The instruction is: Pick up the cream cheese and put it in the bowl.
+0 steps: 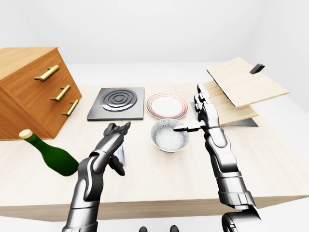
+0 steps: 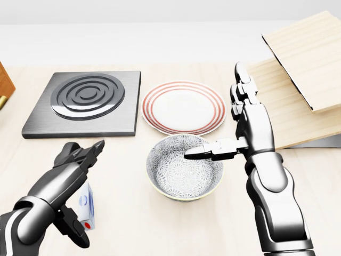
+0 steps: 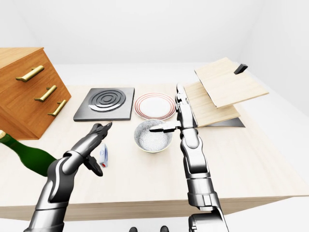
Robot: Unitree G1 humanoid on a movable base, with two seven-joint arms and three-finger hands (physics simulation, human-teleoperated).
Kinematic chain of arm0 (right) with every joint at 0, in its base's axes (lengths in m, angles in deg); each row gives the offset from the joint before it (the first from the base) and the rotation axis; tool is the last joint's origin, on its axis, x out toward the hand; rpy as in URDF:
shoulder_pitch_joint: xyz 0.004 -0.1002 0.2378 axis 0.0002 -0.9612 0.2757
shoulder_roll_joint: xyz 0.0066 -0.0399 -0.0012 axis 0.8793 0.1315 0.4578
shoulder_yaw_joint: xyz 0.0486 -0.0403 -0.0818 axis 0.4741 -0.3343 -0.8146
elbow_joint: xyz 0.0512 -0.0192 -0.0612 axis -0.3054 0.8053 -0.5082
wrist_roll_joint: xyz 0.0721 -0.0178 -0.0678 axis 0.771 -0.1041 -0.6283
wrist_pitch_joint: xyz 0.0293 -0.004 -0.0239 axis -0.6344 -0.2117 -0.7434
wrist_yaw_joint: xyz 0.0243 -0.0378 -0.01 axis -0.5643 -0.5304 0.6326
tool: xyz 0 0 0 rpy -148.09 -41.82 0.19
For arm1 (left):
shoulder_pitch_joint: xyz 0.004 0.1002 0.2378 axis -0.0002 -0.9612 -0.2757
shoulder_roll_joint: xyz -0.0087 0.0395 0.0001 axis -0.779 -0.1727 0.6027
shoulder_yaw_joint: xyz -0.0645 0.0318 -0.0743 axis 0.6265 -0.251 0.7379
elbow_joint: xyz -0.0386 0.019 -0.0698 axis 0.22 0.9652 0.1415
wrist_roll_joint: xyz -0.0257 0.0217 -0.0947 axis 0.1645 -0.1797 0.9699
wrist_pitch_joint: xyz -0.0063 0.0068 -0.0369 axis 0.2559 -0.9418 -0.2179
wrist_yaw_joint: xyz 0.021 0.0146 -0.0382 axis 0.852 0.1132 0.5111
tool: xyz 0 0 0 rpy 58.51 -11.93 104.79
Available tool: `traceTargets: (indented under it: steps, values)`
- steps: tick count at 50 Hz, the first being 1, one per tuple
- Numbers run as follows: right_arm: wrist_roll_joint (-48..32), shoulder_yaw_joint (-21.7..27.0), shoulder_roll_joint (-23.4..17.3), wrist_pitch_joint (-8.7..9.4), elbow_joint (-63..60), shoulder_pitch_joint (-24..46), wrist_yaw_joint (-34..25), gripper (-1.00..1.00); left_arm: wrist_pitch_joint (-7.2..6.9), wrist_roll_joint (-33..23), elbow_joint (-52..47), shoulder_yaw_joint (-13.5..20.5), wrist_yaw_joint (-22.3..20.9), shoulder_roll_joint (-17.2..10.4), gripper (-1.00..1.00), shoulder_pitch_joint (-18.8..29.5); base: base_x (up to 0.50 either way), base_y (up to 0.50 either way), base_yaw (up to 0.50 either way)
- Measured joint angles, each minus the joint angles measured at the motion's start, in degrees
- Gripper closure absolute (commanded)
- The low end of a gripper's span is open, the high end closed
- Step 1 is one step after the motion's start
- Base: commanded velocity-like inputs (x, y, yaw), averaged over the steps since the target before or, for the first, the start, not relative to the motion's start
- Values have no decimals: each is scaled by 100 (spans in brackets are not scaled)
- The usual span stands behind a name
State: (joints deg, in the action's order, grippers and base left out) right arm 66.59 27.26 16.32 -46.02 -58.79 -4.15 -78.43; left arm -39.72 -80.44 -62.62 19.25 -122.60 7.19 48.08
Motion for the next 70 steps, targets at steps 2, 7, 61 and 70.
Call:
traceTargets:
  steps: [2,7,61,70]
  values:
    - [-1,0,0,0,9,1,0,-100,18,-2,88,-5,32,-5,-100,27,0,0,0]
    - [-1,1,0,0,26,3,1,-100,59,12,322,-17,124,-21,-100,128,0,0,0]
    - [-7,-1,0,0,116,24,4,-100,465,280,2638,-166,978,-247,-52,1077,0,0,0]
    - [-6,-5,5,0,107,22,5,-100,500,268,2819,-175,1055,-276,-63,1127,0,0,0]
